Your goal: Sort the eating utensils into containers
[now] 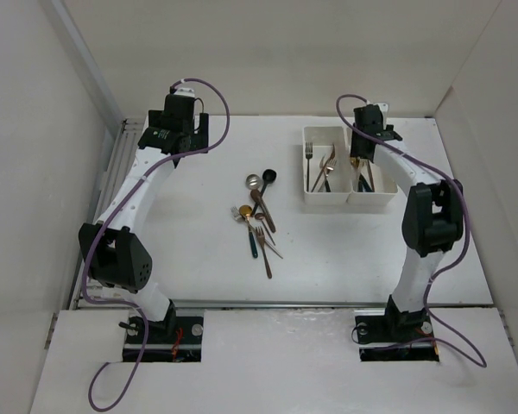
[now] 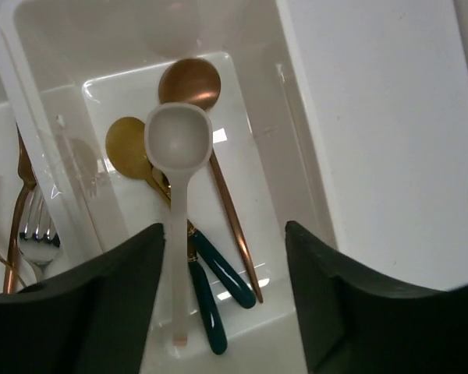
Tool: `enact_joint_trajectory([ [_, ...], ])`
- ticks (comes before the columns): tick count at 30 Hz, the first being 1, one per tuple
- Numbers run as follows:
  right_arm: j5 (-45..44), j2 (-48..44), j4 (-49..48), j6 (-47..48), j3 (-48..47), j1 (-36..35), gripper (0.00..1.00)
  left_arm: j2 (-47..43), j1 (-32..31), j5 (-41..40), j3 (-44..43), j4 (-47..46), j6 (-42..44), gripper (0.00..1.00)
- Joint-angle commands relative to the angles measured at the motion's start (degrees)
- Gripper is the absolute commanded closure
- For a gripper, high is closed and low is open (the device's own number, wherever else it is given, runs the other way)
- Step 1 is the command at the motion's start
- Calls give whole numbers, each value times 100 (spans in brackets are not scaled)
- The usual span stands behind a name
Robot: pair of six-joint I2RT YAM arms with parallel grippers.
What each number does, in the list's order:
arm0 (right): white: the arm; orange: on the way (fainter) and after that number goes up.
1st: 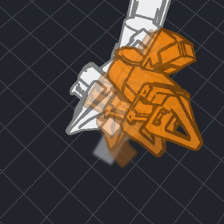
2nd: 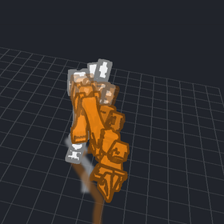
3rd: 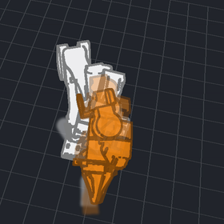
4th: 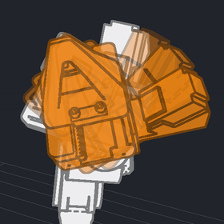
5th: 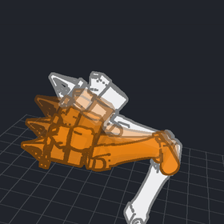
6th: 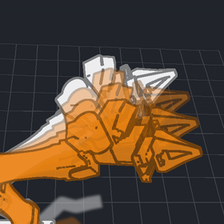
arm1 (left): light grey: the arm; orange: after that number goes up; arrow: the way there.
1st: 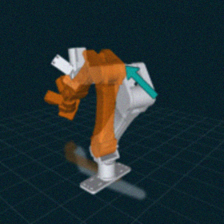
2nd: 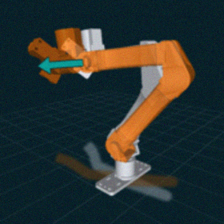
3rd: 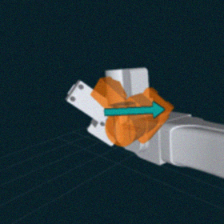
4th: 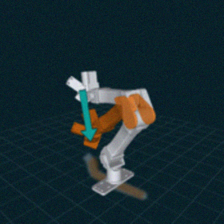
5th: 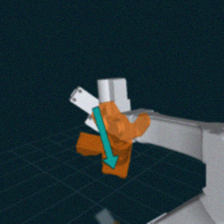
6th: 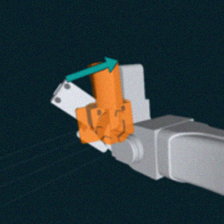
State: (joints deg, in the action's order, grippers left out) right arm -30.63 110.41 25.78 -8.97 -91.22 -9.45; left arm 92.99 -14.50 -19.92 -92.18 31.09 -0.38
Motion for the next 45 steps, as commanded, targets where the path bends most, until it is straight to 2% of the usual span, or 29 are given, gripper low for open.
enact_joint_trajectory([
  [1, -48, -230, -38, 62, -326, -30, 28, -281, 44, 76, 69, -103, 65, 0],
  [3, -135, -353, 24, 124, -501, -283, 22, -281, 44, 76, 69, -103, 65, 0],
  [6, -145, -678, 146, -86, -581, -714, 21, -281, 44, 76, 69, -103, 65, 0],
  [9, 258, -872, -63, -149, -354, -1627, 21, -281, 44, 76, 69, -103, 65, 0],
  [10, 521, -872, -143, -201, -283, -2135, 22, -281, 44, 76, 69, -103, 65, 0],
  [12, 864, -504, -205, -201, -230, -2586, 31, -281, 44, 76, 69, -103, 65, 0],
  [13, 1049, -329, -205, -201, -308, -2953, 43, -281, 44, 15, 69, -103, 65, 0],
  [15, 1138, 284, 40, -324, -641, -3211, 57, -281, 44, -55, 69, -103, 12, 0],
  [16, 1191, 479, 137, -377, -799, -3316, 69, -281, 44, -56, 121, -103, 12, 0],
  [17, 1243, 647, 216, -377, -1018, -3483, 73, -281, 44, -56, 121, -103, 12, 0],
  [27, 1771, 1448, 138, -509, -1073, -3607, 74, -281, 44, -56, 121, -103, 12, 0],
  [34, 1631, 1589, 138, -667, -854, -3607, 76, -281, 44, -56, 121, -103, 65, 0],
  [39, 1631, 1388, 138, -720, -441, -3607, 63, -281, 44, -56, 121, -103, 65, 0],
  [45, 1876, 1088, -213, -720, 139, -3607, 61, -281, 44, -56, 121, -103, 65, 0],
])
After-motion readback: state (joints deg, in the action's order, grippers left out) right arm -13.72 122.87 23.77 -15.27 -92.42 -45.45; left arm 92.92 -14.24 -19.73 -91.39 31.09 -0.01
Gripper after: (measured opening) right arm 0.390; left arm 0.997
